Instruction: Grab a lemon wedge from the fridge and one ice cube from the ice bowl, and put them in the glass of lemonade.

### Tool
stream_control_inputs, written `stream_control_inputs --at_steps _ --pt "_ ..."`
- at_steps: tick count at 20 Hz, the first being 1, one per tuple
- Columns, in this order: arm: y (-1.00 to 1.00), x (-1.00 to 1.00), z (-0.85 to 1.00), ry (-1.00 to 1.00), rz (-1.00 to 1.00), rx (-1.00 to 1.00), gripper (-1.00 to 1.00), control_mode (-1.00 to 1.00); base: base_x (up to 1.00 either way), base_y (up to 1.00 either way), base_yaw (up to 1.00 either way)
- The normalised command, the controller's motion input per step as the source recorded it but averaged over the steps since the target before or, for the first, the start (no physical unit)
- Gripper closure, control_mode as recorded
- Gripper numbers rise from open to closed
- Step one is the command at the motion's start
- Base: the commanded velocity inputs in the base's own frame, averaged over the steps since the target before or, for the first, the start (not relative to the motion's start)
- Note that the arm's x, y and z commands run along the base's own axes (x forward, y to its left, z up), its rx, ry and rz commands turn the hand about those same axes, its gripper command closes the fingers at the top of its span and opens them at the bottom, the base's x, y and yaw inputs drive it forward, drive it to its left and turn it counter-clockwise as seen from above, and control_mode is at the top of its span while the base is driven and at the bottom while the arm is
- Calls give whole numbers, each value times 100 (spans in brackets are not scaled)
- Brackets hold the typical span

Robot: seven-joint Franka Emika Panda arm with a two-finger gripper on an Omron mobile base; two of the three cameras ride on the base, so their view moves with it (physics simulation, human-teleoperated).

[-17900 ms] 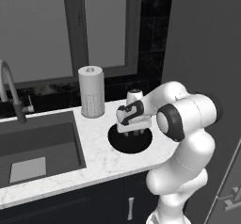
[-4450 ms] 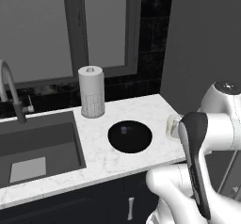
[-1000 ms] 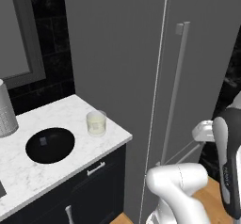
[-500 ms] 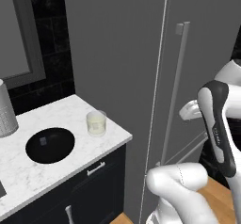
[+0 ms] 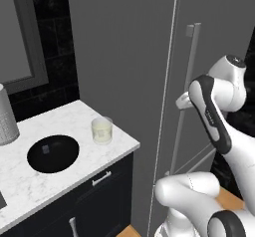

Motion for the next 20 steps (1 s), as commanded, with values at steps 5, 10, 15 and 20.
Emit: stream_control_inputs --at_steps 5,10,15,20 --pt "-4 57 -4 -11 0 0 -100 -100 0 0 0" --pt "-2 14 -18 -25 1 9 -100 -100 0 0 0" --pt "-18 34 -12 -8 0 11 -100 -100 0 0 0" --pt "-9 24 0 3 0 5 -100 -100 0 0 0"
